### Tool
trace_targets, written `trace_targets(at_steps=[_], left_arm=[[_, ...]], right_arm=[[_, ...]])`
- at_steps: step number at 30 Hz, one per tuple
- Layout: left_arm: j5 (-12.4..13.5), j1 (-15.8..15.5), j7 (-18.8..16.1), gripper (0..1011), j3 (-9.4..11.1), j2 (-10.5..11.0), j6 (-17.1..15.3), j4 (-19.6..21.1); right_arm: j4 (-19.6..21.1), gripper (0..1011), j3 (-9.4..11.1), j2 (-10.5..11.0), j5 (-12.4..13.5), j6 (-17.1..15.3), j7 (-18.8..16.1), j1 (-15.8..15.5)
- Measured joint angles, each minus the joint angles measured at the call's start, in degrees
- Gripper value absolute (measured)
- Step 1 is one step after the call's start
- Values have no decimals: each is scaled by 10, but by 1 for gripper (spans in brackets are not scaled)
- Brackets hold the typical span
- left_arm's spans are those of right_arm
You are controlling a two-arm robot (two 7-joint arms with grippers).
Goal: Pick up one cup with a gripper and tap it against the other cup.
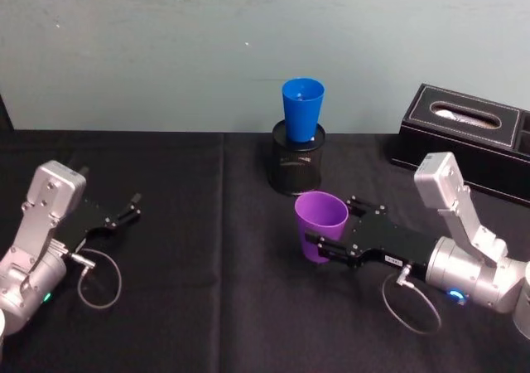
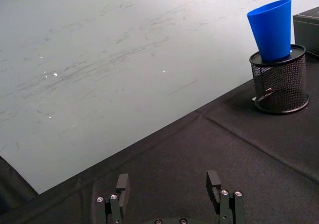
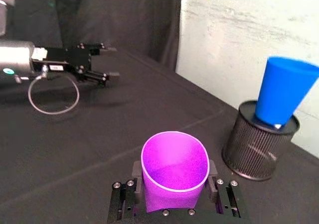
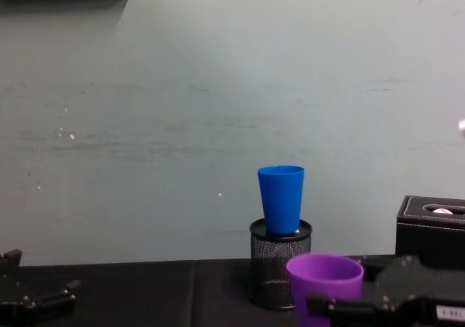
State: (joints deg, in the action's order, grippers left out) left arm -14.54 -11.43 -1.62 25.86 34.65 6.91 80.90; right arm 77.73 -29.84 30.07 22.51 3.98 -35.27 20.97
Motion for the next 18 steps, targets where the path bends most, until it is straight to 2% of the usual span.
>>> trace_targets(at_steps=[9,18], left_arm=[[0,0,0,1011,0,0,0,0],[0,0,0,1011,0,0,0,0]], right_arm=[[-72,731,0,-32,-19,33,-4,5],[-91,732,4,-44,-32,40,-4,6]])
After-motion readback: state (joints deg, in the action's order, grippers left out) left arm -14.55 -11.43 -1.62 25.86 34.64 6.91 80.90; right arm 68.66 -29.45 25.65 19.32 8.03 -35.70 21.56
